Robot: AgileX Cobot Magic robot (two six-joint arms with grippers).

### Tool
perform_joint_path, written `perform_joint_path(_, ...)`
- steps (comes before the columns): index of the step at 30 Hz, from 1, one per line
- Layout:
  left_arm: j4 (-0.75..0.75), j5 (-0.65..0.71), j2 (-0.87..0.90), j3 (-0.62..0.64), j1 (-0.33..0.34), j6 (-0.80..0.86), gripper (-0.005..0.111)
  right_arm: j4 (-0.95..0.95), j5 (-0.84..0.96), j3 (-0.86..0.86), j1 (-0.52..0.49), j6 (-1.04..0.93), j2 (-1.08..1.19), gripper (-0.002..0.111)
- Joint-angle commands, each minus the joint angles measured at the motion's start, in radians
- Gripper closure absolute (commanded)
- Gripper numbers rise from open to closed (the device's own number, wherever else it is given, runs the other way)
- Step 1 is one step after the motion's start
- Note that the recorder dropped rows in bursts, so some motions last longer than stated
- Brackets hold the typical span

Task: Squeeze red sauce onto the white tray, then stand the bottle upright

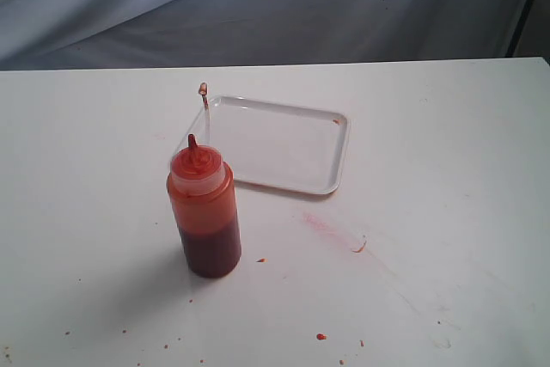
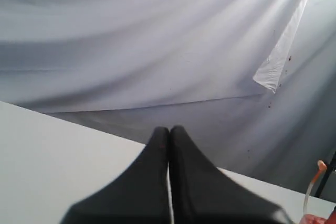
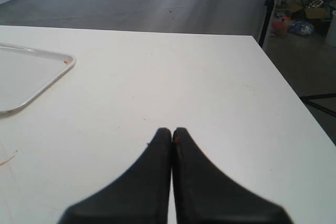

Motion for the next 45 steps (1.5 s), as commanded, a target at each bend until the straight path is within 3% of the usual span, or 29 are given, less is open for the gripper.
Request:
perform_joint_path(1, -0.022, -0.075, -0.003, 0.005, 0.002, -0.011, 0.107, 0.001, -0.009, 0.004, 0.001, 0.001, -0.003, 0.108)
perform_joint_path(2, -0.022, -0.106, -0.003, 0.005, 0.002, -0.031, 0.107, 0.001, -0.009, 0.004, 0.001, 0.001, -0.003, 0.108)
perform_joint_path(5, -0.023, -0.235, -0.003, 0.005, 0.002, -0.496, 0.107, 0.001, -0.009, 0.004, 0.001, 0.001, -0.003, 0.108)
perform_joint_path(6, 0.000, -0.281, -0.003, 0.005, 0.002, -0.549, 0.107, 0.001, -0.009, 0.004, 0.001, 0.001, -0.003, 0.108)
perform_joint_path(8, 0.120, -0.454, -0.003, 0.005, 0.002, -0.623, 0.107, 0.001, -0.009, 0.004, 0.001, 0.001, -0.003, 0.108)
perform_joint_path(9, 0.294, -0.601, -0.003, 0.005, 0.002, -0.738, 0.107, 0.001, -0.009, 0.004, 0.001, 0.001, -0.003, 0.108)
perform_joint_path(11, 0.495, -0.787, -0.003, 0.005, 0.002, -0.804, 0.107, 0.001, -0.009, 0.004, 0.001, 0.001, -0.003, 0.108)
perform_joint_path(13, 0.600, -0.867, 0.008, -0.033, 0.002, -0.797, 0.107, 0.001, -0.009, 0.004, 0.001, 0.001, -0.003, 0.108)
perform_joint_path(20, 0.864, -0.652, 0.267, -0.425, 0.002, -0.735, 0.107, 0.001, -0.009, 0.004, 0.001, 0.001, -0.003, 0.108)
perform_joint_path(23, 0.964, -0.628, 0.428, -0.577, 0.002, -0.733, 0.107, 0.001, -0.009, 0.004, 0.001, 0.001, -0.003, 0.108)
perform_joint_path(28, 1.056, -0.480, 0.672, -0.733, 0.002, -0.691, 0.106, 0.001, -0.009, 0.004, 0.001, 0.001, -0.003, 0.108)
perform_joint_path(34, 1.149, -0.194, 0.865, -0.700, 0.002, -0.748, 0.106, 0.001, -0.009, 0.004, 0.001, 0.001, -0.003, 0.108)
perform_joint_path(45, 1.152, -0.243, 1.069, -0.545, 0.002, -0.744, 0.106, 0.001, -0.009, 0.004, 0.001, 0.001, -0.003, 0.108)
